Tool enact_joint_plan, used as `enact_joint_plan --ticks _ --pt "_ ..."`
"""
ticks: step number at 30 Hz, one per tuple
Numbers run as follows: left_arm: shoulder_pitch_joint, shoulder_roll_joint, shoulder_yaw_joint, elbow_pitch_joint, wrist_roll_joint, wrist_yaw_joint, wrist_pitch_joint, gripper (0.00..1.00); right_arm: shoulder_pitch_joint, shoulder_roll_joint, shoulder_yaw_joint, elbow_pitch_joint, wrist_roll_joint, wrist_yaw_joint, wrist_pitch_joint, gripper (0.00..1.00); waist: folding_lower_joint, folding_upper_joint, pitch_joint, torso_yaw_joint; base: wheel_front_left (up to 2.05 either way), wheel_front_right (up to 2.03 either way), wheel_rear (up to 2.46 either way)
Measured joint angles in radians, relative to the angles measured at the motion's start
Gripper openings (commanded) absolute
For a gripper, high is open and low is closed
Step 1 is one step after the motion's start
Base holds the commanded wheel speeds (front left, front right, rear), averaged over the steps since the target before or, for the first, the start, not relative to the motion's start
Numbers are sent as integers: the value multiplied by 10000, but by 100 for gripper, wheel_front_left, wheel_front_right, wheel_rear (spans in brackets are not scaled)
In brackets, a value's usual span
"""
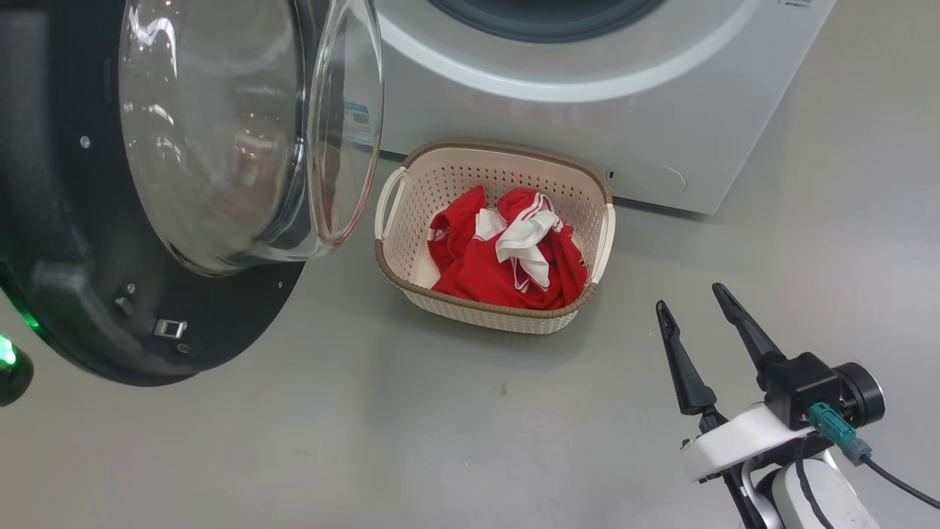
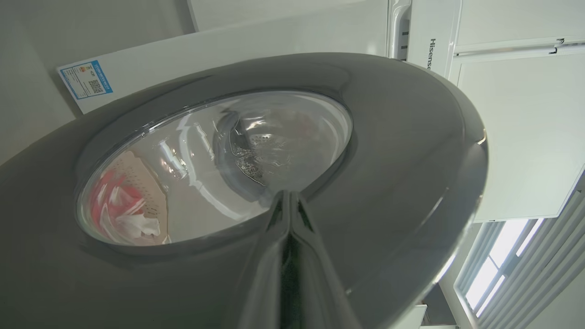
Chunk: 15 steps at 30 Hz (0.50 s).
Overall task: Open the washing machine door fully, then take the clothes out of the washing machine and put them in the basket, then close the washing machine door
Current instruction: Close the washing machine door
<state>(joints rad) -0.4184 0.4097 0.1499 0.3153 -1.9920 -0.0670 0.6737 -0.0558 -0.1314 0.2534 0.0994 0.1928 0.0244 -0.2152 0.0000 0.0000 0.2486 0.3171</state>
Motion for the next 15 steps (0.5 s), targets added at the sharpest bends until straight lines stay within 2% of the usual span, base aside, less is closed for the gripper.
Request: enact_joint_plan --ticks 15 --pt "662 -98 -420 -1145 -328 -190 1091 0 -180 213 127 117 77 0 -15 100 0 0 -55 -641 0 0 0"
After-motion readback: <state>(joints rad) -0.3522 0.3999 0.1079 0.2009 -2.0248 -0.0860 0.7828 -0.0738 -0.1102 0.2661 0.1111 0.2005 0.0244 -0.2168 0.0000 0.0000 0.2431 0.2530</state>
